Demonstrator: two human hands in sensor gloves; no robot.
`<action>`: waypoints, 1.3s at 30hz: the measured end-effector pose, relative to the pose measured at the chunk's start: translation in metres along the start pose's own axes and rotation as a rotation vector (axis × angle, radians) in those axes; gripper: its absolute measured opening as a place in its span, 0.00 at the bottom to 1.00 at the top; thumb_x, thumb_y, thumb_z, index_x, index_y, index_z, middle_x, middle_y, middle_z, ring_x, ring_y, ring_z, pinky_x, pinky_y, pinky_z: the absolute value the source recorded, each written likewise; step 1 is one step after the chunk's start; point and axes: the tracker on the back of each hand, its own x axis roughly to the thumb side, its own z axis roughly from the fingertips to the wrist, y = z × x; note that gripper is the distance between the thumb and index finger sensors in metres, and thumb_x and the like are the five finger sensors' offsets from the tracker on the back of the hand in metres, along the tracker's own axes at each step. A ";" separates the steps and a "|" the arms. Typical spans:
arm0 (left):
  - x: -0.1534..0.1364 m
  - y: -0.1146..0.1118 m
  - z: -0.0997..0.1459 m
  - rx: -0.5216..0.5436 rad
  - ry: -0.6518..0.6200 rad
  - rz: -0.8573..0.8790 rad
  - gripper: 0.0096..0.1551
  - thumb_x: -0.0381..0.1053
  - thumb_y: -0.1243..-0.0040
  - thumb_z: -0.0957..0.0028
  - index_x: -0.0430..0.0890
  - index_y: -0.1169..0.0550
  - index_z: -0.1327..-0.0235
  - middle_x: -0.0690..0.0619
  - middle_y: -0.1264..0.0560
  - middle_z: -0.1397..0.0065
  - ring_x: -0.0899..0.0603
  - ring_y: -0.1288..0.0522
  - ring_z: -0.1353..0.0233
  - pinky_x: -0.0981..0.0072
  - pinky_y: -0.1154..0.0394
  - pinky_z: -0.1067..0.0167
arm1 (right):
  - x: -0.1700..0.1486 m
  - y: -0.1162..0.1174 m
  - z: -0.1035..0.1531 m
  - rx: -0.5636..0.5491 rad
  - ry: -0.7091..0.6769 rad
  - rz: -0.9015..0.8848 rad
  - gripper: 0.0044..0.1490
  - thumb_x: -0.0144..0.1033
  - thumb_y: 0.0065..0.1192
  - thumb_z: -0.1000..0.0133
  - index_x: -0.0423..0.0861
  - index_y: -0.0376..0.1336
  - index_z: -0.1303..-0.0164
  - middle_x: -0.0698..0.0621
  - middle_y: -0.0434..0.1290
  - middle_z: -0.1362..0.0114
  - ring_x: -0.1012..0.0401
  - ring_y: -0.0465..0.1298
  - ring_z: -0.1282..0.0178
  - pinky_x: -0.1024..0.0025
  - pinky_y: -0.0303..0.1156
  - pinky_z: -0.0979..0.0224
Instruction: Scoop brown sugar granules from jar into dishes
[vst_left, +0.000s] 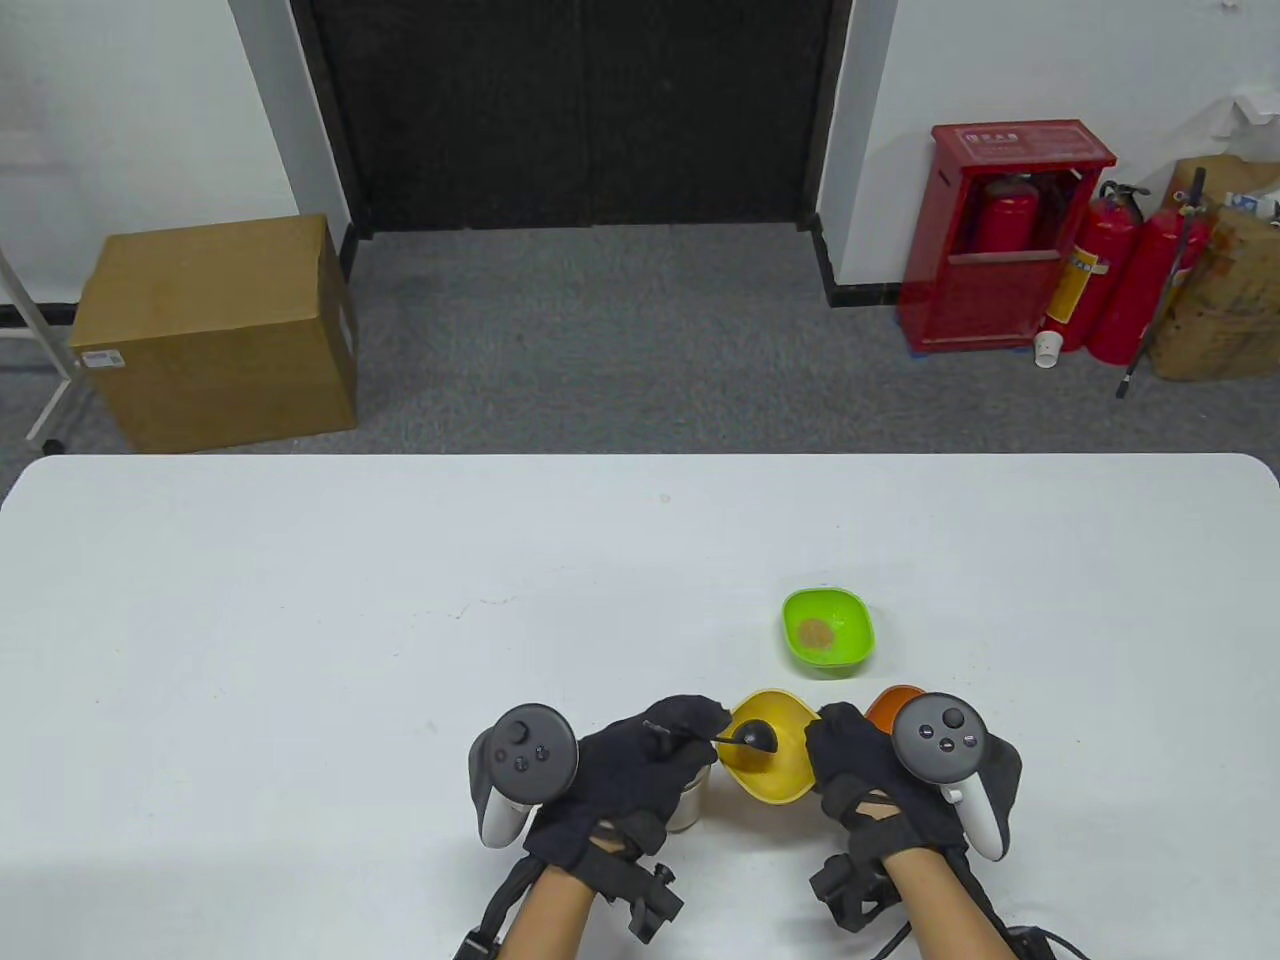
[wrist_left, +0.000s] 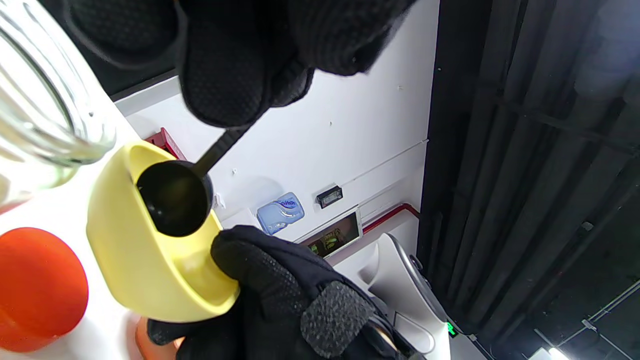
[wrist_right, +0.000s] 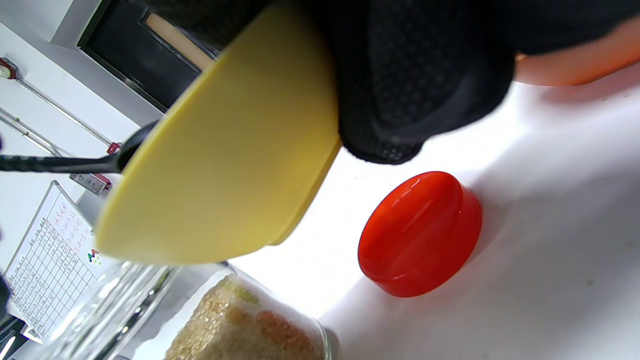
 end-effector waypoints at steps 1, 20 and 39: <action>0.000 0.000 0.000 0.005 0.001 0.000 0.23 0.44 0.35 0.43 0.54 0.25 0.34 0.48 0.22 0.27 0.41 0.16 0.40 0.42 0.24 0.42 | 0.000 0.000 0.000 0.000 0.000 -0.002 0.31 0.39 0.58 0.37 0.29 0.64 0.34 0.35 0.83 0.51 0.49 0.80 0.69 0.52 0.77 0.71; -0.011 0.043 0.017 0.359 0.149 0.077 0.27 0.56 0.36 0.41 0.44 0.28 0.35 0.50 0.16 0.40 0.48 0.10 0.52 0.50 0.18 0.50 | 0.007 -0.008 -0.012 -0.042 -0.004 -0.067 0.32 0.39 0.59 0.38 0.29 0.65 0.34 0.34 0.82 0.50 0.49 0.80 0.68 0.52 0.77 0.70; -0.066 0.126 0.077 0.579 0.284 0.220 0.26 0.57 0.35 0.40 0.43 0.23 0.37 0.48 0.13 0.45 0.46 0.10 0.56 0.48 0.18 0.53 | 0.054 0.007 -0.098 -0.040 0.081 -0.098 0.33 0.39 0.64 0.39 0.29 0.65 0.33 0.33 0.82 0.49 0.49 0.80 0.66 0.52 0.77 0.69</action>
